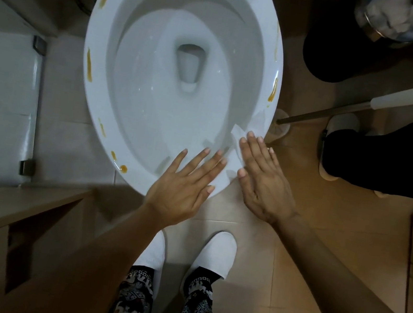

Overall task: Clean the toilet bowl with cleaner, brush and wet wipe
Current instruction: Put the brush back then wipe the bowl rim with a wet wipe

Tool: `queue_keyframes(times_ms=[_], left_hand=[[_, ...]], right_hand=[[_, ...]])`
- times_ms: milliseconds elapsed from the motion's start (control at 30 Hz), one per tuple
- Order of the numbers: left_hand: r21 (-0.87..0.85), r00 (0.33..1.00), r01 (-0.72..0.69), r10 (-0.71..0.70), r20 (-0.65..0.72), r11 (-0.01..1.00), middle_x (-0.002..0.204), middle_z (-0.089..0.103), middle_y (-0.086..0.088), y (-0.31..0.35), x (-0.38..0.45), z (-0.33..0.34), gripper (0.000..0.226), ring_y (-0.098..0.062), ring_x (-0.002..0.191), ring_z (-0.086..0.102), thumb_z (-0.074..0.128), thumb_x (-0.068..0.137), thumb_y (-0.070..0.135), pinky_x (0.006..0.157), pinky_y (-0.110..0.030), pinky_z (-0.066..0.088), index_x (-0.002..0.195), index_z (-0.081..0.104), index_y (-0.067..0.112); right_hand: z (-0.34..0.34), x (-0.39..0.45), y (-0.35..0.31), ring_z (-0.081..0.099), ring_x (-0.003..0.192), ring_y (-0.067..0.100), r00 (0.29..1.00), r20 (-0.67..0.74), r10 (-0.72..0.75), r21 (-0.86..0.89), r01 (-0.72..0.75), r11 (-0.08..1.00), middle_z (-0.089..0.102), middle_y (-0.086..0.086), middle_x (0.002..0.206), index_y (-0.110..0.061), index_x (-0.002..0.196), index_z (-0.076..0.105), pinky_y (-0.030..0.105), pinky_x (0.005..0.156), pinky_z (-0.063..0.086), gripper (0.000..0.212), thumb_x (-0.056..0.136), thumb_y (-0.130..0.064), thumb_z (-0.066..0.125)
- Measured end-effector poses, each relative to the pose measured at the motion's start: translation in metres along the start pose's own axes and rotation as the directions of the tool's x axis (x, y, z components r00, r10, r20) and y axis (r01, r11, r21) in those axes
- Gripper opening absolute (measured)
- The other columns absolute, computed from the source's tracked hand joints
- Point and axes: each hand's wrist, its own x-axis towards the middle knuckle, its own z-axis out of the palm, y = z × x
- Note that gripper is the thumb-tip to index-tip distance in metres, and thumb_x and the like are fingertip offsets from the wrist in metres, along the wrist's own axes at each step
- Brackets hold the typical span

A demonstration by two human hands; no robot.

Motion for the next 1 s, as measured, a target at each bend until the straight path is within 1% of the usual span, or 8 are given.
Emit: queue_keyframes(times_ms=[167, 300, 433, 500, 600, 733, 900, 1000], left_hand=[[0.032, 0.996, -0.09, 0.09, 0.016, 0.995, 0.158, 0.016, 0.002, -0.002, -0.001, -0.002, 0.054, -0.019, 0.146, 0.014, 0.013, 0.101, 0.037, 0.115, -0.048, 0.015, 0.151, 0.017, 0.019], [0.032, 0.997, -0.077, 0.077, 0.019, 0.996, 0.158, 0.015, 0.004, -0.002, -0.001, -0.002, 0.053, -0.018, 0.146, 0.014, 0.014, 0.101, 0.036, 0.115, -0.048, 0.017, 0.152, 0.016, 0.02], [0.013, 0.997, -0.065, 0.064, 0.035, 0.998, 0.158, 0.015, 0.004, -0.001, -0.001, -0.002, 0.054, -0.018, 0.146, 0.013, 0.018, 0.1, 0.036, 0.114, -0.048, 0.02, 0.152, 0.014, 0.021], [0.002, 0.997, -0.059, 0.059, 0.042, 0.998, 0.158, 0.015, 0.004, -0.001, 0.0, -0.003, 0.054, -0.019, 0.146, 0.014, 0.019, 0.1, 0.036, 0.114, -0.048, 0.022, 0.152, 0.015, 0.021], [-0.005, 0.998, -0.048, 0.048, 0.051, 0.999, 0.158, 0.016, 0.004, -0.001, -0.001, -0.004, 0.053, -0.019, 0.145, 0.017, 0.016, 0.101, 0.036, 0.114, -0.047, 0.023, 0.152, 0.016, 0.021], [-0.026, 0.997, -0.048, 0.049, 0.06, 0.999, 0.157, 0.017, 0.005, -0.001, 0.0, -0.003, 0.054, -0.02, 0.145, 0.019, 0.015, 0.101, 0.038, 0.114, -0.048, 0.023, 0.152, 0.016, 0.022], [-0.024, 0.997, -0.043, 0.044, 0.057, 0.999, 0.158, 0.015, 0.005, -0.001, 0.0, -0.003, 0.054, -0.02, 0.145, 0.018, 0.017, 0.101, 0.037, 0.115, -0.047, 0.021, 0.152, 0.013, 0.022], [-0.029, 0.997, -0.045, 0.047, 0.06, 0.999, 0.157, 0.016, 0.004, -0.001, 0.001, -0.002, 0.054, -0.02, 0.145, 0.017, 0.02, 0.1, 0.037, 0.114, -0.048, 0.021, 0.152, 0.013, 0.022]], right_hand=[[-0.009, 0.02, 0.003, -0.005, 0.148, 0.009, 0.997, -0.027, 0.077, 0.114, -0.074, 0.991, -0.001, -0.003, 0.161, -0.014, 0.154, 0.007, 0.028, 0.121, 0.001, 0.063, 0.099, -0.046, 0.01], [-0.008, 0.011, -0.004, -0.003, 0.148, 0.007, 0.997, -0.018, 0.077, 0.162, -0.073, 0.984, 0.004, -0.003, 0.16, -0.014, 0.154, 0.012, 0.031, 0.122, 0.004, 0.061, 0.1, -0.044, 0.007], [-0.009, -0.001, -0.008, -0.002, 0.148, 0.006, 1.0, 0.022, 0.009, 0.093, -0.011, 0.996, 0.007, -0.003, 0.159, -0.015, 0.153, 0.015, 0.027, 0.121, -0.001, 0.066, 0.099, -0.049, -0.001], [-0.014, 0.001, -0.001, -0.002, 0.147, 0.006, 0.999, 0.035, -0.026, 0.03, 0.025, 0.999, 0.007, -0.004, 0.159, -0.016, 0.152, 0.015, 0.024, 0.12, -0.005, 0.061, 0.1, -0.046, 0.003], [-0.024, 0.022, 0.019, -0.003, 0.146, 0.006, 0.999, 0.021, -0.025, -0.055, 0.026, 0.998, 0.004, -0.005, 0.158, -0.018, 0.152, 0.009, 0.02, 0.117, -0.01, 0.054, 0.101, -0.038, 0.013], [-0.028, 0.043, 0.033, 0.0, 0.148, 0.01, 0.998, 0.016, -0.06, -0.093, 0.062, 0.994, 0.006, -0.003, 0.159, -0.016, 0.153, 0.011, 0.026, 0.119, -0.003, 0.055, 0.102, -0.033, 0.021], [-0.017, 0.021, 0.017, 0.004, 0.149, 0.012, 0.998, 0.001, -0.059, -0.027, 0.059, 0.998, 0.013, 0.002, 0.16, -0.011, 0.153, 0.019, 0.028, 0.121, 0.002, 0.055, 0.102, -0.031, 0.023], [-0.006, 0.003, 0.006, 0.006, 0.149, 0.014, 0.99, 0.057, -0.126, -0.038, 0.128, 0.991, 0.013, 0.003, 0.16, -0.011, 0.152, 0.02, 0.032, 0.122, 0.007, 0.054, 0.102, -0.03, 0.024]])
